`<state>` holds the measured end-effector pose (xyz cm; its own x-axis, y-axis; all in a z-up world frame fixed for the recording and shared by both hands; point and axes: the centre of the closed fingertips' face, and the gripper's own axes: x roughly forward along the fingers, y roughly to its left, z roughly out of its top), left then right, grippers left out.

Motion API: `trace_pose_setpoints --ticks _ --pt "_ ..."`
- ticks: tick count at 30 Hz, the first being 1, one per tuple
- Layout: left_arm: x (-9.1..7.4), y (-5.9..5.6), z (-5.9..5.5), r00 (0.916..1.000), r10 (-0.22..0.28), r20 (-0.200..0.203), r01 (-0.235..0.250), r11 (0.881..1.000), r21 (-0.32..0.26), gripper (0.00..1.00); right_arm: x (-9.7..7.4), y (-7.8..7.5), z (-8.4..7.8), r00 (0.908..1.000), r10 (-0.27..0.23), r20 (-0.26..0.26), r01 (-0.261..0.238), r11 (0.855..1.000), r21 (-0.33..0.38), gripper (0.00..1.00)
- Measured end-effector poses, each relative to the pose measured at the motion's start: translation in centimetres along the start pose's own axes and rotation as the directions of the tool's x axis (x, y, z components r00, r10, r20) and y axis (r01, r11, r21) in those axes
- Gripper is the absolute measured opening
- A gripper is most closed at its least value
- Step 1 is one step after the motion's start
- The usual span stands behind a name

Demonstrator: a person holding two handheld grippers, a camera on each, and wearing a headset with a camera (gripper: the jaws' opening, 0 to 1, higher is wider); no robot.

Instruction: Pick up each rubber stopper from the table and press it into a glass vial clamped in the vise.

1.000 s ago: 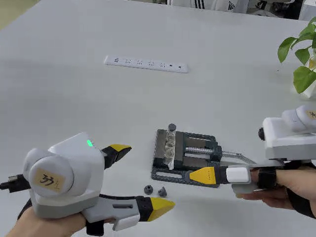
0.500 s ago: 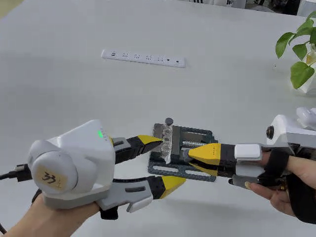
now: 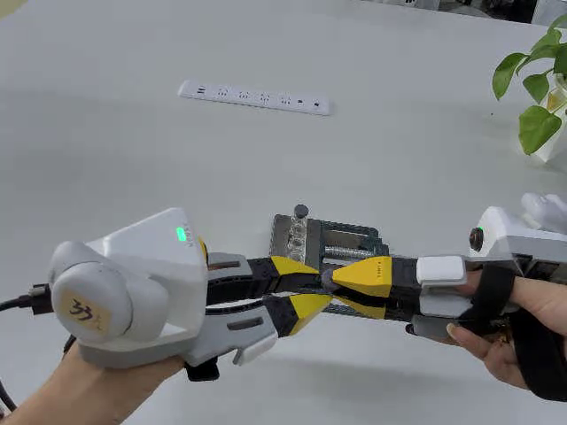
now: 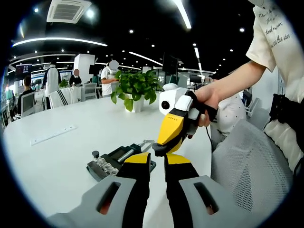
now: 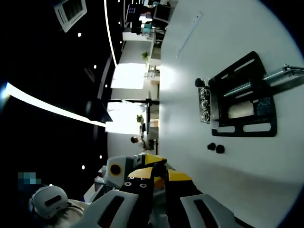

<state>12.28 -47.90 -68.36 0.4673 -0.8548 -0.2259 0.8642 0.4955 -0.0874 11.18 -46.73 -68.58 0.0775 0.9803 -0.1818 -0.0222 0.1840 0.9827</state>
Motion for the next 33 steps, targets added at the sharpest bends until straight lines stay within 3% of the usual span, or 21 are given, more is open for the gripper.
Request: trace_pose_setpoints --ticks 13,20,25,29,31,33 --pt "0.0 -0.7 -0.2 0.9993 -0.037 0.003 0.037 0.999 -0.012 0.05 -0.4 -0.4 -0.4 0.9988 -0.012 -0.048 0.011 1.0 -0.011 0.04" --pt "-0.1 -0.9 0.0 0.9991 -0.043 0.003 0.043 0.999 -0.015 0.04 -0.3 -0.4 -0.4 0.999 -0.003 -0.045 0.002 1.0 -0.016 0.05" --pt "-0.1 -0.8 -0.1 0.9989 -0.047 0.002 0.047 0.999 -0.024 0.04 -0.2 -0.2 -0.7 0.9989 -0.004 -0.047 0.001 0.998 -0.062 0.05" --pt "-0.1 -1.0 -0.2 0.9985 -0.054 -0.003 0.054 0.998 -0.031 0.04 -0.2 -0.3 -0.8 0.9981 -0.032 -0.052 0.023 0.987 -0.16 0.06" --pt "-0.1 -1.0 -0.2 0.9986 -0.052 -0.002 0.052 0.998 -0.033 0.04 -0.2 -0.3 -0.8 0.9978 -0.043 -0.051 0.034 0.983 -0.18 0.13" --pt "-0.2 -0.9 -0.3 0.9986 -0.052 -0.007 0.052 0.998 -0.035 0.04 -0.6 -0.6 -0.3 0.9954 -0.071 -0.065 0.052 0.967 -0.248 0.25"
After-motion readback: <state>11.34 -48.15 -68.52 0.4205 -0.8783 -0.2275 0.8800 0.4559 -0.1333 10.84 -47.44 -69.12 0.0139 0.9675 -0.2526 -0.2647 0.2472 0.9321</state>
